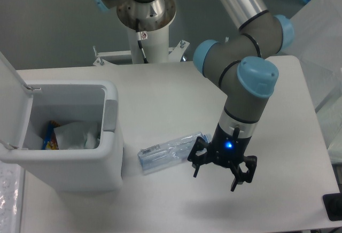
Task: Place the trash in the trash can
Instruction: 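Move the open gripper back over the clear plastic bottle, then lower the gripper onto the bottle cap end and close it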
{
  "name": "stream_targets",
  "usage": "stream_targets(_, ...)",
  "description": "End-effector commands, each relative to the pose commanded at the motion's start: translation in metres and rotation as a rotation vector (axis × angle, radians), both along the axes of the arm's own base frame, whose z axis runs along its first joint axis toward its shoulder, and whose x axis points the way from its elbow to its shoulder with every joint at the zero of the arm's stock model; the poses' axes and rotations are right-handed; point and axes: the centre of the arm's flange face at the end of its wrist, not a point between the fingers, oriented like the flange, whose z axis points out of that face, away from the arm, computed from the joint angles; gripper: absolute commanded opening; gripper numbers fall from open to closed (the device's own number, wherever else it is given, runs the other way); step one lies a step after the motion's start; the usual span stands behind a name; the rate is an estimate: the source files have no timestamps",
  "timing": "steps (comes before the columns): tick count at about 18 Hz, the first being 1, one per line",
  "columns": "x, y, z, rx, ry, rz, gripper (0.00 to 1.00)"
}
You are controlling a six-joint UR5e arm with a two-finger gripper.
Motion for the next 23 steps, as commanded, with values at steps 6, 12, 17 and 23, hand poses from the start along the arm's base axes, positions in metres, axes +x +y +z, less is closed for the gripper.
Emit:
stream_targets(6, 0.005, -0.028, -0.029, -0.208, 0.101, -0.132, 1.0)
stream_targets(12, 0.005, -0.073, -0.052, -0.246, 0.109, -0.314, 1.0)
stream_targets(17, 0.0, -0.103, -0.059, -0.25, 0.122, -0.424, 1.0)
stream_targets(23, -0.001, -0.112, -0.066, -0.259, 0.134, -0.466, 1.0)
